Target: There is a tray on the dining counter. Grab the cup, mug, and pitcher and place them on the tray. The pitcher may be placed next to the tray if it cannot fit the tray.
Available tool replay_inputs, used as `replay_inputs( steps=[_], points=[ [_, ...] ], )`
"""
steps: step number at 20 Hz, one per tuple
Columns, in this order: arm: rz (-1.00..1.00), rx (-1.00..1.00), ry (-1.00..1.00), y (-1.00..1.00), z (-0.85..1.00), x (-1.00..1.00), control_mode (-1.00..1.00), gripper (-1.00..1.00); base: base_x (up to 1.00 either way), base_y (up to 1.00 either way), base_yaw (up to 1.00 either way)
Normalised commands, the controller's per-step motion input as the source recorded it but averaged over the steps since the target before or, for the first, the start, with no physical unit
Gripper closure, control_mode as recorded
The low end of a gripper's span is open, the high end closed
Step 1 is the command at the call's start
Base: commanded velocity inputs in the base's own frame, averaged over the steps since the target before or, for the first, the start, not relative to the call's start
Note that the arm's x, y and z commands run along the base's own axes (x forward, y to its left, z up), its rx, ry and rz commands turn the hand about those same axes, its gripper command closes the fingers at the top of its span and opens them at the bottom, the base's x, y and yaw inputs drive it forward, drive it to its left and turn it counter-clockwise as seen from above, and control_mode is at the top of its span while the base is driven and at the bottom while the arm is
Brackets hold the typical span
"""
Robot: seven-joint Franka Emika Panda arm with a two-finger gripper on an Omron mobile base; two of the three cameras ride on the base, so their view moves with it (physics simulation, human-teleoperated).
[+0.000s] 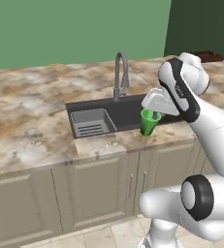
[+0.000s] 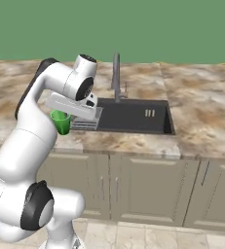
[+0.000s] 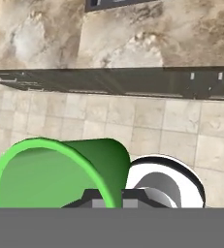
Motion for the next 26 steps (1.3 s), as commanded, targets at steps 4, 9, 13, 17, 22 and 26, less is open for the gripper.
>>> replay_inputs(
  steps=[4,9,13,17,22,26],
  points=[
    [0.0,0.0,0.0,0.0,0.0,0.0,1.0,1.0,0.01,1.0,0.0],
    [0.0,0.0,0.0,0.0,0.0,0.0,1.0,1.0,0.0,1.0,0.0],
    [0.0,0.0,0.0,0.0,0.0,0.0,1.0,1.0,0.01,1.0,0.0],
    [0.0,0.0,0.0,0.0,0.0,0.0,1.0,1.0,0.0,1.0,0.0],
    [0.0,0.0,0.0,0.0,0.0,0.0,1.0,1.0,0.02,1.0,0.0],
    [0.0,0.0,0.0,0.0,0.0,0.0,1.0,1.0,0.09,1.0,0.0]
  ],
)
